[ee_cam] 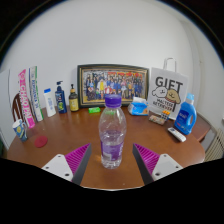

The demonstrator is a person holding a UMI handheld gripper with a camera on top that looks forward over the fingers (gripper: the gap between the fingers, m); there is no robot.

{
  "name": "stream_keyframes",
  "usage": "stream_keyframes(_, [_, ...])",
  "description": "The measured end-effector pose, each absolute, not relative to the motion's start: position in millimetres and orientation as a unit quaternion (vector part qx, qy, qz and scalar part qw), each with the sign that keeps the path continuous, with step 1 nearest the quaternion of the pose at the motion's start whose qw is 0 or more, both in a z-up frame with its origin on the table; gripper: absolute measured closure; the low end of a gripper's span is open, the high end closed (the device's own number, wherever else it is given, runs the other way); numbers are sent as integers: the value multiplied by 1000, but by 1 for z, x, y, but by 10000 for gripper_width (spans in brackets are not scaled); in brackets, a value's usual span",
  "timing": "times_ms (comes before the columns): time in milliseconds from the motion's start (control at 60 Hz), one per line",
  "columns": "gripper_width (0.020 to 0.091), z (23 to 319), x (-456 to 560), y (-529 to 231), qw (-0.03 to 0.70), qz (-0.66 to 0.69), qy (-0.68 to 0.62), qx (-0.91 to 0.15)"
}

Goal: Pour water

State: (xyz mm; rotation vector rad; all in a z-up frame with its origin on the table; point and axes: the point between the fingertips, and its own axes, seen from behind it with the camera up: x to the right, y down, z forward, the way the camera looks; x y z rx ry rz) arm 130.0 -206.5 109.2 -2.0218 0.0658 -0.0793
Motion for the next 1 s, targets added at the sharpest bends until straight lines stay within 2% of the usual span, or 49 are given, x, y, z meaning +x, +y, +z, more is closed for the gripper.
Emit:
stream_keyframes(67, [259,97,135,-184,536,-25,20,-843])
stream_keyframes(150, [309,84,134,-161,544,-12,8,-839])
stream_keyframes(200, [379,79,132,-152,547,-8,4,-837])
stream_keyframes(283, [594,72,131,-142,555,1,3,-832])
stream_keyframes(350, [630,74,131,-139,563,0,10,-827])
stream_keyframes(467, [759,74,131,-139,564,-4,12,-826])
stream_keyframes(517, [759,75,132,-139,560,-15,7,-829])
stream_keyframes(533, [740,75,132,-139,558,-20,4,-829])
stream_keyframes(550, [801,76,134,-138,558,-24,0,-829])
stream_keyframes(700, [804,103,132,-131,562,-74,-15,-824])
stream_keyframes(783, [804,131,122,-125,566,-107,-32,-817])
stream_keyframes(1000, [803,228,71,-102,578,-243,-120,-770])
